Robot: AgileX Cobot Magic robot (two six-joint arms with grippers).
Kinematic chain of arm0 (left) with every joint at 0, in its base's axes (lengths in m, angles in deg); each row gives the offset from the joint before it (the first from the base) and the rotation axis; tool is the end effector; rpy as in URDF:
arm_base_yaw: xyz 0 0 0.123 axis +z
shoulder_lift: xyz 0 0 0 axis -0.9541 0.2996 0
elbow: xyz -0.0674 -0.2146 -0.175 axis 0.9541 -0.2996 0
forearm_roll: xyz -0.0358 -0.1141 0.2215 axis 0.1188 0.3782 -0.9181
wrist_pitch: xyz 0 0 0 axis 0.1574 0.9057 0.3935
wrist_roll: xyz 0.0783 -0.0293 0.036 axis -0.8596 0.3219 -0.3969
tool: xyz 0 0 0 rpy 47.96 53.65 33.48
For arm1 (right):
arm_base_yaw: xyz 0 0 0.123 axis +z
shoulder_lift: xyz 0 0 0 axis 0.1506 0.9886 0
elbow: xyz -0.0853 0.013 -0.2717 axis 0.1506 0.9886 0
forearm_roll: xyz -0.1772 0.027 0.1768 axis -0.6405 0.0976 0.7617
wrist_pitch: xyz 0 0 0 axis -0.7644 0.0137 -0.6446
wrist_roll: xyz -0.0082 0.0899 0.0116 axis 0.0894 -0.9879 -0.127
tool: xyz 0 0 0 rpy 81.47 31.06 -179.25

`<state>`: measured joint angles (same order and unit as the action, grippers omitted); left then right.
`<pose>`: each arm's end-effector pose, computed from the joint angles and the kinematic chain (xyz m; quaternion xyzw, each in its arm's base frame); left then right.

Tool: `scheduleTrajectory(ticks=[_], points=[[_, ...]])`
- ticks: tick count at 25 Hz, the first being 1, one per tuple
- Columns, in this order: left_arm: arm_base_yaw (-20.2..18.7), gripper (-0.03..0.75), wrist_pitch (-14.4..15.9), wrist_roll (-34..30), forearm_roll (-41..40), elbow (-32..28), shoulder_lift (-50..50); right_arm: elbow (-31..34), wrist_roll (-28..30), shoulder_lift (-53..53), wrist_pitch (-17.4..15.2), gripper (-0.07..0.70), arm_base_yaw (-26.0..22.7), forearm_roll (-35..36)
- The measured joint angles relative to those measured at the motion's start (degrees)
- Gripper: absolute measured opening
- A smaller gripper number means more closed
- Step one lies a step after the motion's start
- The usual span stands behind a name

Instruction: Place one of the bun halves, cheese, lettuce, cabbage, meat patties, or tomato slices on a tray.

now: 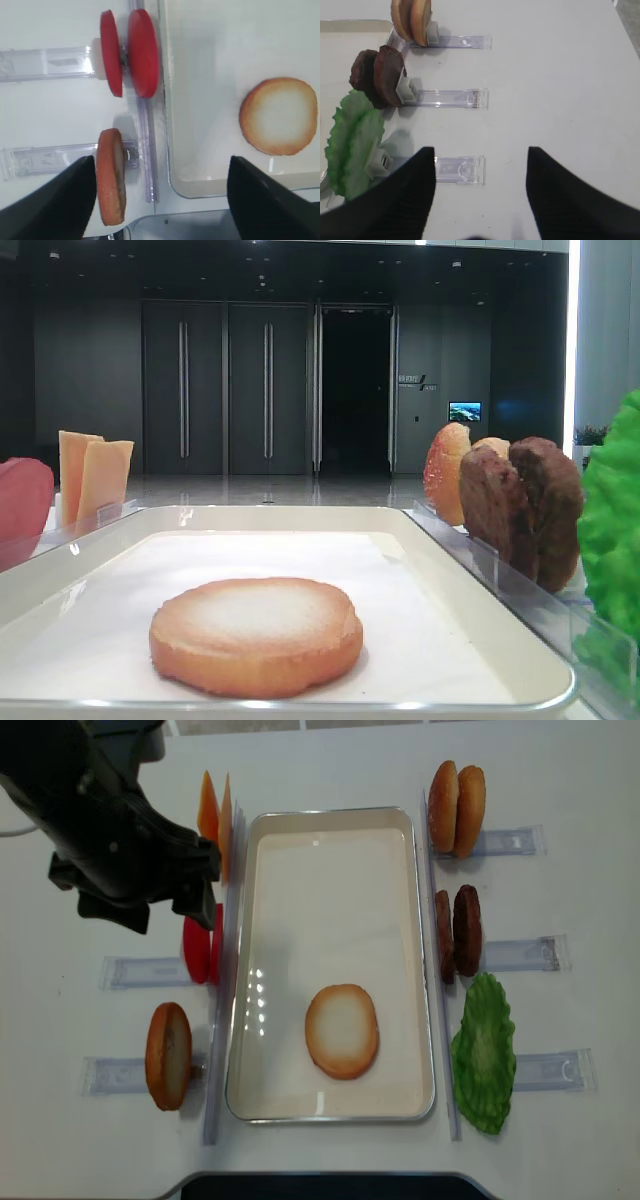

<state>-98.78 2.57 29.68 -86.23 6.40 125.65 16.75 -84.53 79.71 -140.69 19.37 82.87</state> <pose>0.2377 -0.1118 0.3157 0.0045 0.9920 -0.0302 0.1221 -0.0086 -0.0036 0.2703 -0.0522 0.8699 0.0504 0.4879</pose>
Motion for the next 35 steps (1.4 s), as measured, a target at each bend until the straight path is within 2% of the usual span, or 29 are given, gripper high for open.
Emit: scheduleTrajectory(ticks=[7, 24, 30, 35], points=[[5.2, 0.622, 0.0, -1.3, -3.2, 0.0, -1.6, 0.0, 0.0, 0.0, 0.0, 0.415, 0.0, 0.0], [15.3, 0.615, 0.2, -7.2, -4.1, 0.0, -3.0, 0.0, 0.0, 0.0, 0.0, 0.415, 0.0, 0.0], [19.5, 0.591, 0.4, -9.9, -4.7, -0.8, -7.8, 0.0, 0.0, 0.0, 0.0, 0.415, 0.0, 0.0], [20.0, 0.589, 0.9, -10.6, -5.3, -3.7, -14.6, 0.0, 0.0, 0.0, 0.0, 0.415, 0.0, 0.0]])
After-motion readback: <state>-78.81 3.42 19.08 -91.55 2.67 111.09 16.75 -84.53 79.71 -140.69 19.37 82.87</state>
